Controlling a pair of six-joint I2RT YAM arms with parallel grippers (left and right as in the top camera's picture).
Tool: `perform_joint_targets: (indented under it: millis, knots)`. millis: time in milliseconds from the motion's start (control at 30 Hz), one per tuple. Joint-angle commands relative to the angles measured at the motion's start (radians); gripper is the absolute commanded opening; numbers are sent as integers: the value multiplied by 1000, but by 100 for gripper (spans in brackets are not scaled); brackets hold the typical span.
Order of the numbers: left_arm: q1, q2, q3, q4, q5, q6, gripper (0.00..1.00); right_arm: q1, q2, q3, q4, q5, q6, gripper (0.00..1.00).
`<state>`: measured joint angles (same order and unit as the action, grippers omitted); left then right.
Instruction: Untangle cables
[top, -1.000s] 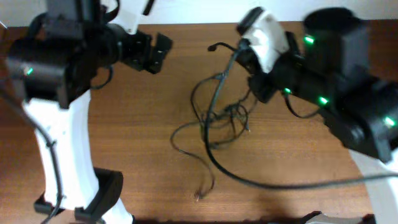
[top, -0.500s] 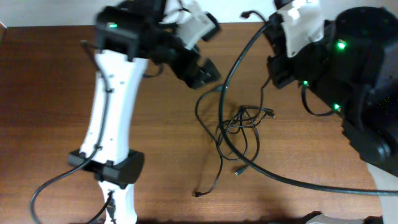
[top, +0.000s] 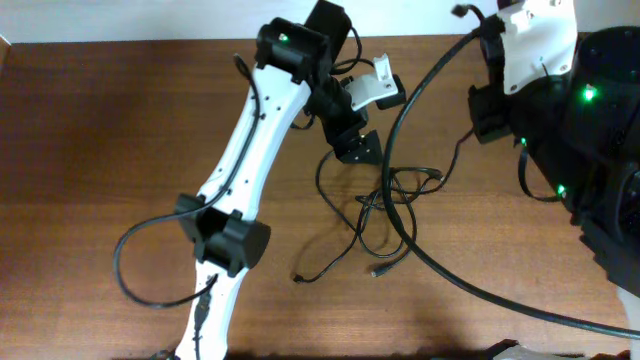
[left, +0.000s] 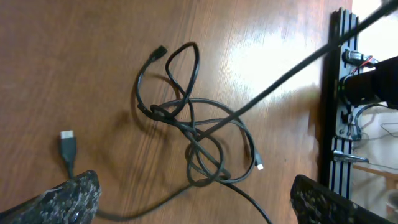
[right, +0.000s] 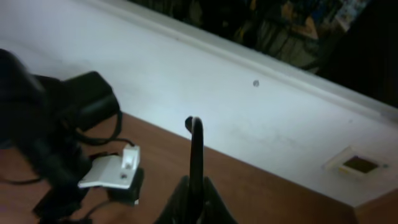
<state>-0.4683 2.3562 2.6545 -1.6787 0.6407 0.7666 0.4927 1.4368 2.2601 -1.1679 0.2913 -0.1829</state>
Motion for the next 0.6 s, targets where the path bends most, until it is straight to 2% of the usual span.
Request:
perform_joint_targets:
  millis: [0, 133, 233, 433, 567]
  knots:
    - [-5, 93, -3, 58, 52, -68, 99, 4, -19, 20, -26, -21, 10, 4]
    - [-12, 153, -3, 199, 48, -245, 98, 4, -19, 20, -42, -29, 21, 4]
    - [-28, 176, -3, 307, -42, -426, 98, 4, -19, 20, -65, -29, 21, 4]
    - [-93, 198, -3, 340, -74, -441, 99, 4, -19, 20, -74, -29, 21, 4]
    - [-148, 228, -3, 331, -151, -415, 98, 4, -19, 20, -78, -29, 21, 4]
